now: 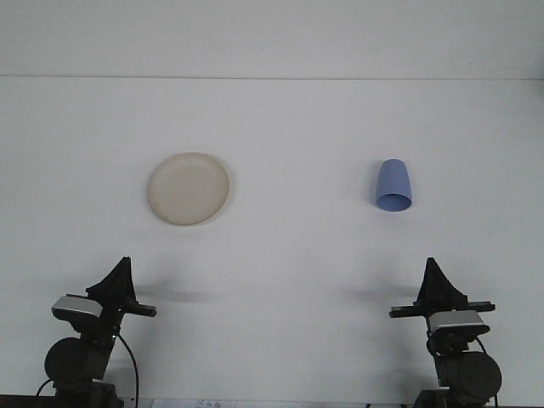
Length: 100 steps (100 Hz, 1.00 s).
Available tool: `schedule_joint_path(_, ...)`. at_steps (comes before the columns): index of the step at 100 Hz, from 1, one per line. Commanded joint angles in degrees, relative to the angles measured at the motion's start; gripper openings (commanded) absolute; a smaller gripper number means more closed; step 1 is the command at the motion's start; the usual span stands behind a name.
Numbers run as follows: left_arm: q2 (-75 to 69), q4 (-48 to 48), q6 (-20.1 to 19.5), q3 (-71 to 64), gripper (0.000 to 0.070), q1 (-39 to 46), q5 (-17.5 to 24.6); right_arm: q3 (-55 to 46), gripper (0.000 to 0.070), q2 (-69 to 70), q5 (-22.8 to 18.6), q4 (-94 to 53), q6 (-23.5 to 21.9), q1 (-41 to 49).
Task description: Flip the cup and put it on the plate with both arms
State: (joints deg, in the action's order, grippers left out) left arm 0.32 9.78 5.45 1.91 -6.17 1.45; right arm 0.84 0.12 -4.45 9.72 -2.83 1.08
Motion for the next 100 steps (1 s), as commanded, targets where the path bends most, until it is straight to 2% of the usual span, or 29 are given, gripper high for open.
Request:
schedule_joint_path(1,-0.09,0.59,0.15,-1.01,0.0012,-0.11,0.09,-0.11,0.0,-0.04,0.0,0.57,-0.37,0.09)
schedule_joint_path(76,-0.09,0.59,0.17,-1.01,0.0012,-0.11,0.09,-0.11,0.0,-0.04,-0.07,2.82,-0.5,0.09)
schedule_joint_path(100,-0.09,0.59,0.17,-1.01,0.0012,-0.11,0.09,0.63,0.0,-0.04,-0.02,3.82,-5.01,0.07)
